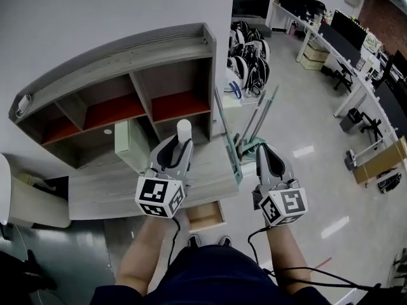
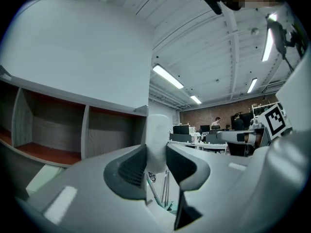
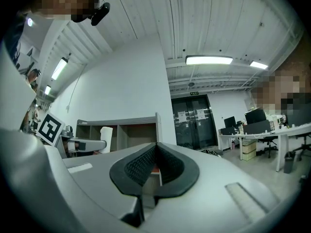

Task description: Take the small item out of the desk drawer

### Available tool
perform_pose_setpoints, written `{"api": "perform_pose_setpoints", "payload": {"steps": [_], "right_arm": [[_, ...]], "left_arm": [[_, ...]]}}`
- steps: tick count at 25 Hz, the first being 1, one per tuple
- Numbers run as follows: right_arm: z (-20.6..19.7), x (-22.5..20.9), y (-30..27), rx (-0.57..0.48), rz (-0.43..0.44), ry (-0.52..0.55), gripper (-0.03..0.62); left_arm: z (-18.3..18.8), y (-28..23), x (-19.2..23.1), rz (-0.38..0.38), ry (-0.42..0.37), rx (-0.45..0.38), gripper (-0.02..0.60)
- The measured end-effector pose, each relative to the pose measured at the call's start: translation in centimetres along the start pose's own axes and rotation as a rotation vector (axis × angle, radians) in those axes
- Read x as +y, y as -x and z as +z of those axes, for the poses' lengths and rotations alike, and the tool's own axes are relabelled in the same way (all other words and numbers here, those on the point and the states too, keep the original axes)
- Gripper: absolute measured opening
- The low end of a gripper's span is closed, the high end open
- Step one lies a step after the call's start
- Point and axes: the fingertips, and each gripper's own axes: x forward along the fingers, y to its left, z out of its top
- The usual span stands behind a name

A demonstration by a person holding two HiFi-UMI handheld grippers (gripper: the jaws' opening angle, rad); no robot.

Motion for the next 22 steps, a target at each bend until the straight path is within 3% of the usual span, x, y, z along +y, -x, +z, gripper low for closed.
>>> {"api": "perform_pose_setpoints", "payload": {"steps": [22], "right_arm": [[-0.22, 0.24, 0.38, 0.021, 0.011, 0.023, 0.006]], "left_arm": [[-0.34, 0.75, 0.18, 0.006, -0.004, 0.009, 0.129]]}}
